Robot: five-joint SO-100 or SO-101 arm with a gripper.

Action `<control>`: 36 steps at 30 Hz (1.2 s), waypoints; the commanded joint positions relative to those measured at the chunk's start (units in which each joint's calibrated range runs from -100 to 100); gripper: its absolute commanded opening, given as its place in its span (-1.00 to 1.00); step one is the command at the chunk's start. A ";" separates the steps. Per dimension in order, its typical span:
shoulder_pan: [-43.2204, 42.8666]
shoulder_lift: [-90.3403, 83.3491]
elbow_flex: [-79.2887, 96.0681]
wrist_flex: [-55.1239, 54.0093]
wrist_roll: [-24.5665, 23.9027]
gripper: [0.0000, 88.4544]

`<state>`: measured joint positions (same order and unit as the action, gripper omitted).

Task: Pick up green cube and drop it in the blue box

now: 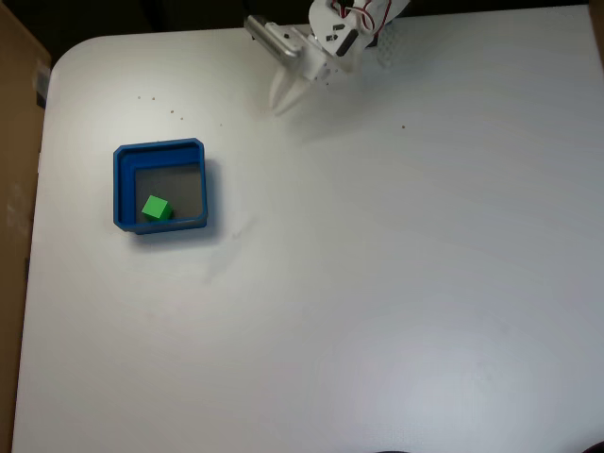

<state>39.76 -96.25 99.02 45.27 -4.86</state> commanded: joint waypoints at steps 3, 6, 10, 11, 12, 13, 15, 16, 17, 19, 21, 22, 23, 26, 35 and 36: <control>-2.19 -2.32 0.89 -0.73 5.96 -0.97; -4.86 -2.32 0.89 -0.73 6.40 -0.97; -12.23 -2.24 0.89 -0.73 6.40 -0.97; -14.40 -2.24 0.89 -0.73 6.40 -0.97; -16.56 -2.24 0.89 -0.73 6.40 -0.97; -18.66 -2.24 0.89 -0.73 6.40 -0.97; -22.85 -2.24 0.89 -0.73 6.40 -0.97; -24.73 -2.24 0.89 -0.73 6.40 -0.97; -26.54 -2.24 0.89 -0.73 6.40 -0.97; -29.86 -2.24 0.89 -0.73 6.40 -0.97; -32.24 -2.24 0.89 -0.73 6.40 -0.97; -33.26 -2.24 0.80 -0.73 6.40 -0.97; -34.27 -2.16 0.80 -0.73 6.35 -0.97; -37.30 -2.16 0.80 -0.73 6.35 -0.97; -43.73 -2.16 0.80 -0.73 6.35 -0.97; -43.73 -2.16 0.80 -0.73 6.35 -0.97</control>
<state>-2.63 -97.34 99.64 45.27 1.34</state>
